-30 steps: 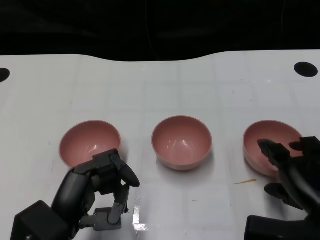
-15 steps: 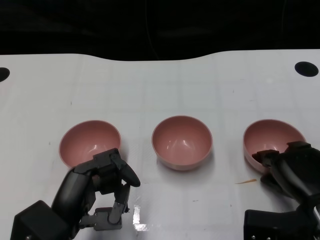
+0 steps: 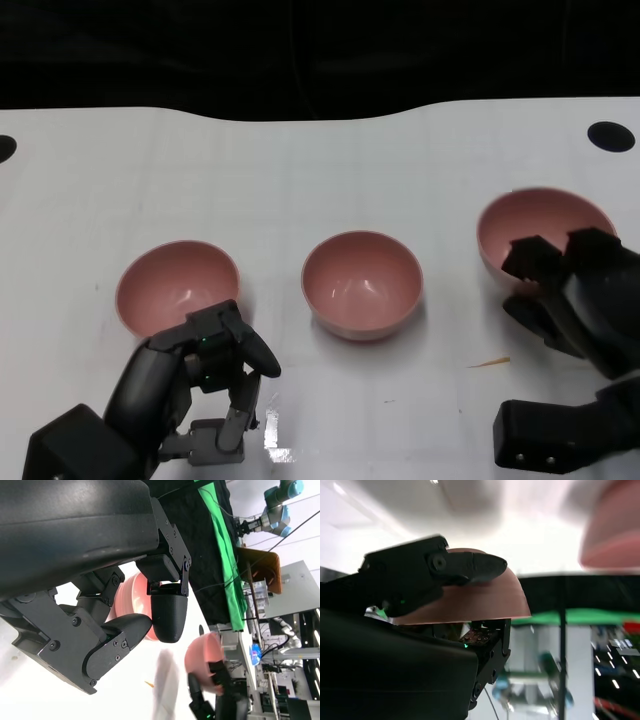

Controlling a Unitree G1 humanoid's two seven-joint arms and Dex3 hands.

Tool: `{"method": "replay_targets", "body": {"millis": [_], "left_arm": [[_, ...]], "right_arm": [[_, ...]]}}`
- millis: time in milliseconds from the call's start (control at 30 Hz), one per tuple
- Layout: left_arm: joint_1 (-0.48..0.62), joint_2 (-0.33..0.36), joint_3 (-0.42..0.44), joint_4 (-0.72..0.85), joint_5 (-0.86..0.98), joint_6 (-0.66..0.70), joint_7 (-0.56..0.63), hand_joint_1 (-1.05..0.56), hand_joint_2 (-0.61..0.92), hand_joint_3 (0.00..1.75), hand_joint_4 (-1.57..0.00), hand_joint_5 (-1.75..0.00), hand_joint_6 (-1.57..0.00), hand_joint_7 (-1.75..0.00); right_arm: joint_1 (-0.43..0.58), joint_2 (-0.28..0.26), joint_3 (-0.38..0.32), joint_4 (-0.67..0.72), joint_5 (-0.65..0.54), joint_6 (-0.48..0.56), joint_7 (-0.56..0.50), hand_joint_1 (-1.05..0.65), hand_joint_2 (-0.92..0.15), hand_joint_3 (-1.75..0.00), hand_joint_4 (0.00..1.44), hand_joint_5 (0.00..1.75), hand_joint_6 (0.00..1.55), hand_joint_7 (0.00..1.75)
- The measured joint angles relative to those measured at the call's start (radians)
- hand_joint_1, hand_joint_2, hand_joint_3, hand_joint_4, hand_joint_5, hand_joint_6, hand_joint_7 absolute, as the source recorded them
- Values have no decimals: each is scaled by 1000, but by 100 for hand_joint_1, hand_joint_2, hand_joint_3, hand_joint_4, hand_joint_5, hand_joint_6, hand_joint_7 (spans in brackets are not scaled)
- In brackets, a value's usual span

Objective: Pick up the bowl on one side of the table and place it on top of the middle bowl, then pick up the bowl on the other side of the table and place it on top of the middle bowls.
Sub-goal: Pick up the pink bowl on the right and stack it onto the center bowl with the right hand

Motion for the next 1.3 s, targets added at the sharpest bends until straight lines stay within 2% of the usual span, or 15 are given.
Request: {"method": "replay_targets", "body": {"millis": [33,133,200,267,333,467,600,667,833,867,967,1133,1200,1300], "left_arm": [[4,0,0,-5,0,2,0,-19,40,131,-85,-175,-81,-143],[8,-1,-1,-16,1,5,0,-18,40,133,-85,-175,-81,-145],[7,-2,-2,-17,1,7,0,-18,39,134,-85,-175,-80,-145],[7,-3,-1,-17,2,15,0,-18,40,135,-85,-175,-79,-145],[6,-5,-1,-17,2,18,0,-17,40,135,-85,-175,-80,-145],[7,-6,-1,-17,2,20,0,-17,39,137,-84,-175,-79,-146],[14,-6,-1,-21,9,20,1,-17,38,138,-83,-175,-80,-146],[20,-7,-1,-27,9,20,1,-19,38,136,-82,-175,-79,-145],[25,-7,-1,-36,9,20,1,-19,39,134,-82,-175,-79,-145],[26,-7,-1,-37,9,20,1,-18,40,134,-82,-175,-79,-145],[28,-13,-6,-46,10,20,2,-16,41,133,-84,-175,-80,-144],[29,-19,-9,-59,10,21,2,-16,41,132,-84,-175,-80,-144],[30,-19,-10,-60,11,21,2,-17,41,132,-86,-175,-81,-145],[30,-19,-18,-62,19,21,2,-18,41,132,-88,-175,-80,-146]], "right_arm": [[-7,0,0,-25,6,-8,2,-16,-34,-119,98,175,75,175],[-32,6,0,-101,26,-27,25,-14,-26,-128,100,175,77,175],[-48,14,5,-136,37,-40,53,-14,-25,-130,100,175,77,175],[-66,27,26,-156,37,-56,74,-20,-31,-122,100,175,77,175],[-77,45,43,-161,36,-76,76,-21,-32,-121,101,175,79,175],[-95,81,62,-164,53,-102,99,-16,-16,-145,102,175,81,175],[-102,108,86,-169,59,-112,134,-12,-6,-142,103,175,81,175],[-107,116,97,-164,60,-116,149,-11,-10,-141,101,175,78,175],[-110,132,113,-153,67,-119,183,-11,-13,-140,100,175,77,175],[-115,135,115,-139,69,-125,181,-11,-20,-135,98,175,75,175],[-133,144,134,-56,69,-139,176,-12,-25,-130,96,175,73,175],[-139,149,157,14,58,-151,162,-13,-26,-128,96,175,73,175],[-164,156,166,66,55,-163,139,-15,-23,-138,98,175,77,175],[-185,169,188,153,55,-167,125,-16,-23,-143,99,175,78,175]]}}
